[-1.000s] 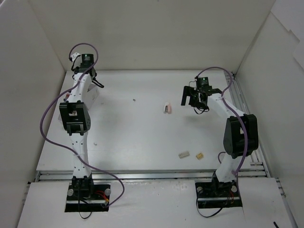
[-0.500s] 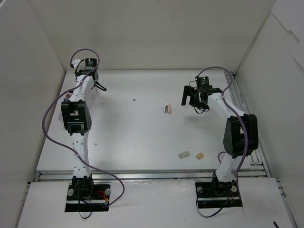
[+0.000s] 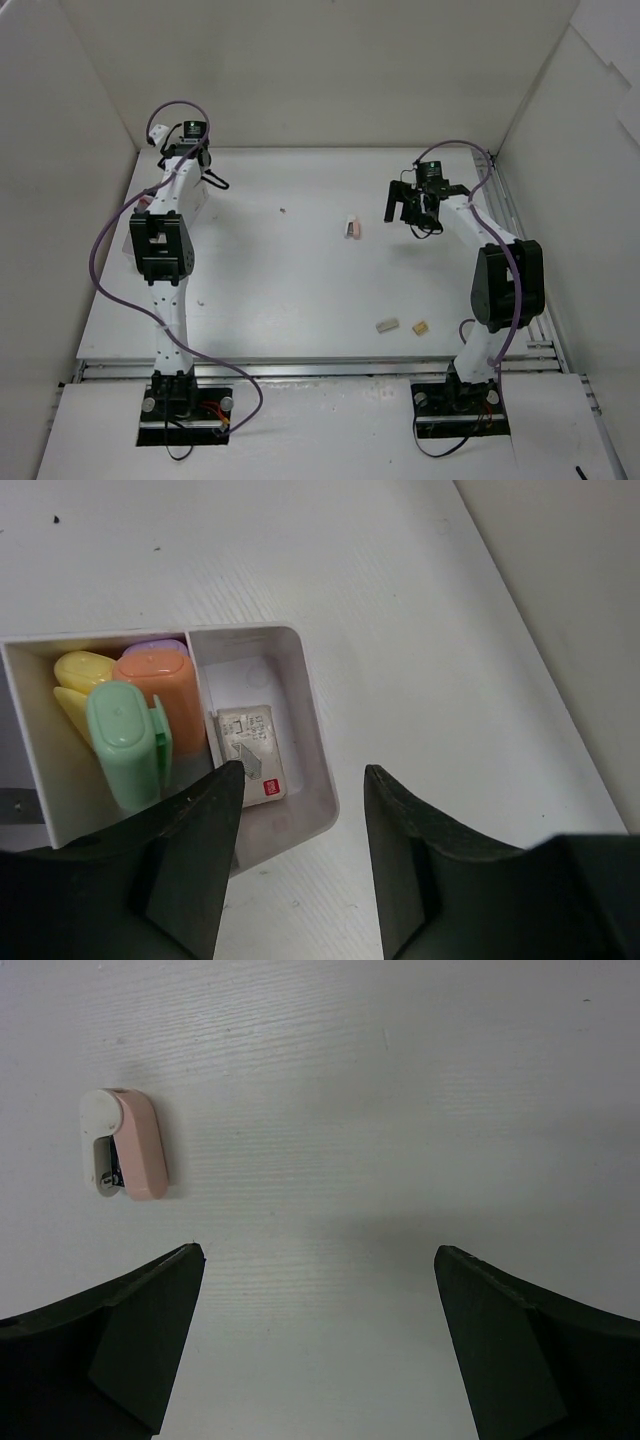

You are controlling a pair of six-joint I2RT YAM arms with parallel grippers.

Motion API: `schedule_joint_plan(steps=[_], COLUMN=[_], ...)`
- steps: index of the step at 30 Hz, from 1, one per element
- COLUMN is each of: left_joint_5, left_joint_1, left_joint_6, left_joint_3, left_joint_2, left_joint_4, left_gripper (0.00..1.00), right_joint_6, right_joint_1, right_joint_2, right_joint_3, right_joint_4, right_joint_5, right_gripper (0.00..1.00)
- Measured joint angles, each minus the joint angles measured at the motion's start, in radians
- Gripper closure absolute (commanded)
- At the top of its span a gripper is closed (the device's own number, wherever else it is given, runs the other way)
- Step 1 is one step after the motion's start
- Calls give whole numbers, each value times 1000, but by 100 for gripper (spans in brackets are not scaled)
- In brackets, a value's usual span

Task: Sort the stationery into containers
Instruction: Place the stationery in the storage box, then pick up the stapler from the center of the board.

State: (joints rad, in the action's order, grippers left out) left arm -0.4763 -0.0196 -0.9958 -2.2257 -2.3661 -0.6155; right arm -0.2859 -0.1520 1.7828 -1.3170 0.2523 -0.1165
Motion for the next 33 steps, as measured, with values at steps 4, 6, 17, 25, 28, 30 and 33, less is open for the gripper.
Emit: schedule_joint_plan(steps=[4,6,17,25,28,30,33], left_joint_5=[-9,-12,63,158,279,354,412], left_joint_1=[0,0,-45,-182,-240,-278,-349], left_joint_6=[-12,-12,191,427,525,584,670], left_joint_3=[17,28,62,92,85,77,88], left_joint_2=[24,33,75,227,263,265,262], left_joint_4=[-9,-18,62,126,138,139,125], left_gripper=[53,51,14,0,0,1,1], right_joint_6=[3,3,22,22,6,-10,-36], right_joint_1=[2,2,2,2,2,2,3], right_joint_2=[0,0,-1,-39,-72,-98,-152], right_joint_3=[0,0,0,22,45,69,126], right_joint_4=[3,4,6,7,6,4,8], right_joint_5=[5,5,-4,-7,-2,7,16], right_gripper=[2,2,2,2,2,2,2])
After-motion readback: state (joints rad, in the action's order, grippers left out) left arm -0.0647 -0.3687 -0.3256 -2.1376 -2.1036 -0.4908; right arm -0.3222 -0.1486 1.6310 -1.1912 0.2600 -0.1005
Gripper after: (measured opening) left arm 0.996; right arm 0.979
